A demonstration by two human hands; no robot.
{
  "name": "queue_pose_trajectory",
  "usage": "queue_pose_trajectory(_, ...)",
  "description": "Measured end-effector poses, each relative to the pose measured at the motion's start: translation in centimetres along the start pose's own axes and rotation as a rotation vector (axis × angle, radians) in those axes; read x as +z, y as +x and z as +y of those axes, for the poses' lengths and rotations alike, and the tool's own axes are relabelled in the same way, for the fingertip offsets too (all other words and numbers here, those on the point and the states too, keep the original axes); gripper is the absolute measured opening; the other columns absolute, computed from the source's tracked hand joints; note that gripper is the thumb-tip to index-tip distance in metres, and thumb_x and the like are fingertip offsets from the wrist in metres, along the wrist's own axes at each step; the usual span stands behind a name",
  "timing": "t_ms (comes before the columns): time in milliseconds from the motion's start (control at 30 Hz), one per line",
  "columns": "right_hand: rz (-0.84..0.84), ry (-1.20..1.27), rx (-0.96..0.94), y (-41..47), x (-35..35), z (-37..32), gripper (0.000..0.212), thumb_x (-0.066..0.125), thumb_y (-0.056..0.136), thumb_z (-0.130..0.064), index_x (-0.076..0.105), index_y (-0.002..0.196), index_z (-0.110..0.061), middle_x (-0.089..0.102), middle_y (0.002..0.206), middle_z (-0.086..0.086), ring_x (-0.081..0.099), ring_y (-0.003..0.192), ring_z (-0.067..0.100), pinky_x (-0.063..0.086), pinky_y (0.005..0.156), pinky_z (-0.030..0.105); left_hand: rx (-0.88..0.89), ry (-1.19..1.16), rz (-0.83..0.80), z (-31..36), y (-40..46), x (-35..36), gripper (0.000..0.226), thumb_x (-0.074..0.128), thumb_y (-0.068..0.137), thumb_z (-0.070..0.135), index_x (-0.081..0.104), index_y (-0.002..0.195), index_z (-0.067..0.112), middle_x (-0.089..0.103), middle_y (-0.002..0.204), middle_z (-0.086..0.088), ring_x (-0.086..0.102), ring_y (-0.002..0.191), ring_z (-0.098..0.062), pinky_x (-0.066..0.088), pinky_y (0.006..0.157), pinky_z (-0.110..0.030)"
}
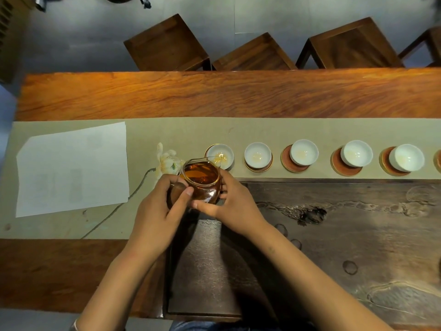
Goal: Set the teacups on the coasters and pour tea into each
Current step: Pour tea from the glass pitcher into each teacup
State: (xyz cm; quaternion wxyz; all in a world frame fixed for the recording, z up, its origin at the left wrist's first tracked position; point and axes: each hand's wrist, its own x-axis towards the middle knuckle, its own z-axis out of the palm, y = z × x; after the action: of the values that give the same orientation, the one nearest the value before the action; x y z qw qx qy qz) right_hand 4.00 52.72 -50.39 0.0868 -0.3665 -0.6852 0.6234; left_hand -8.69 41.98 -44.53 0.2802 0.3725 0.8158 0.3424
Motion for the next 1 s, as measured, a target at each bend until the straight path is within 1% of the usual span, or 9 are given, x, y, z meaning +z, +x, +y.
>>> queue_pose_trajectory(100,0.014,-0.015,-0.007,-0.01,0.07,-0.05,0.070,0.079,0.065,-0.058,0.045,0.127,-0.053,0.063,0.120,-0.025,0.060,0.111,-0.005,0.053,0.098,0.034,0.000,-0.008,0.006,0.01,-0.01,-0.02,0.027,0.047,0.085,0.055,0.055,0.097,0.032,0.059,0.091,0.028,0.058,0.079,0.006,0.040,0.061,-0.005)
queue_pose_trajectory(233,0.017,-0.039,-0.017,-0.01,0.05,-0.20,0.064,0.078,0.066,-0.059,0.039,0.115,-0.070,0.061,0.115,-0.033,0.058,0.112,-0.008,0.052,0.098,0.029,0.010,-0.001,0.003,-0.03,-0.01,-0.01,0.027,0.046,0.085,0.056,0.055,0.097,0.033,0.059,0.093,0.028,0.058,0.082,0.006,0.040,0.062,-0.005)
queue_pose_trajectory(433,0.014,-0.056,-0.032,-0.08,-0.02,-0.43,0.063,0.078,0.067,-0.058,0.036,0.111,-0.075,0.056,0.108,-0.045,0.057,0.109,-0.012,0.051,0.094,0.022,0.000,0.012,0.000,-0.33,-0.04,-0.06,0.024,0.048,0.087,0.054,0.055,0.097,0.034,0.060,0.093,0.026,0.059,0.082,0.004,0.040,0.060,-0.006)
queue_pose_trajectory(500,0.012,-0.058,-0.034,-0.07,-0.04,-0.44,0.063,0.078,0.067,-0.059,0.036,0.111,-0.075,0.057,0.108,-0.043,0.058,0.110,-0.011,0.052,0.094,0.022,-0.001,0.014,-0.003,-0.34,-0.08,-0.10,0.025,0.047,0.087,0.054,0.055,0.098,0.033,0.059,0.094,0.027,0.059,0.083,0.005,0.040,0.061,-0.006)
queue_pose_trajectory(567,0.007,-0.059,-0.035,-0.06,-0.07,-0.39,0.063,0.078,0.067,-0.058,0.037,0.113,-0.073,0.058,0.110,-0.039,0.058,0.110,-0.010,0.053,0.096,0.024,0.001,0.013,-0.001,-0.29,-0.12,-0.14,0.027,0.047,0.086,0.055,0.055,0.098,0.033,0.059,0.093,0.028,0.058,0.083,0.005,0.039,0.060,-0.006)
queue_pose_trajectory(733,-0.001,-0.050,-0.035,0.02,-0.07,-0.27,0.066,0.079,0.067,-0.058,0.040,0.120,-0.062,0.062,0.115,-0.029,0.060,0.110,-0.006,0.054,0.096,0.031,-0.003,0.019,0.002,-0.24,-0.13,-0.14,0.029,0.046,0.086,0.056,0.056,0.099,0.032,0.059,0.093,0.027,0.058,0.083,0.006,0.038,0.059,-0.010)
queue_pose_trajectory(867,-0.003,-0.060,-0.033,0.07,-0.17,-0.41,0.061,0.078,0.067,-0.060,0.038,0.112,-0.072,0.062,0.113,-0.031,0.060,0.109,-0.007,0.054,0.095,0.028,0.003,0.012,0.001,-0.04,-0.05,-0.15,0.031,0.045,0.085,0.058,0.056,0.099,0.033,0.059,0.093,0.028,0.058,0.083,0.006,0.040,0.059,-0.007)
queue_pose_trajectory(1000,-0.006,-0.056,-0.037,0.17,-0.21,-0.43,0.062,0.078,0.068,-0.059,0.037,0.113,-0.072,0.062,0.113,-0.030,0.060,0.109,-0.007,0.054,0.096,0.029,-0.001,0.006,-0.005,0.10,0.00,-0.15,0.030,0.045,0.085,0.057,0.056,0.100,0.032,0.059,0.093,0.028,0.058,0.084,0.007,0.040,0.061,-0.004)
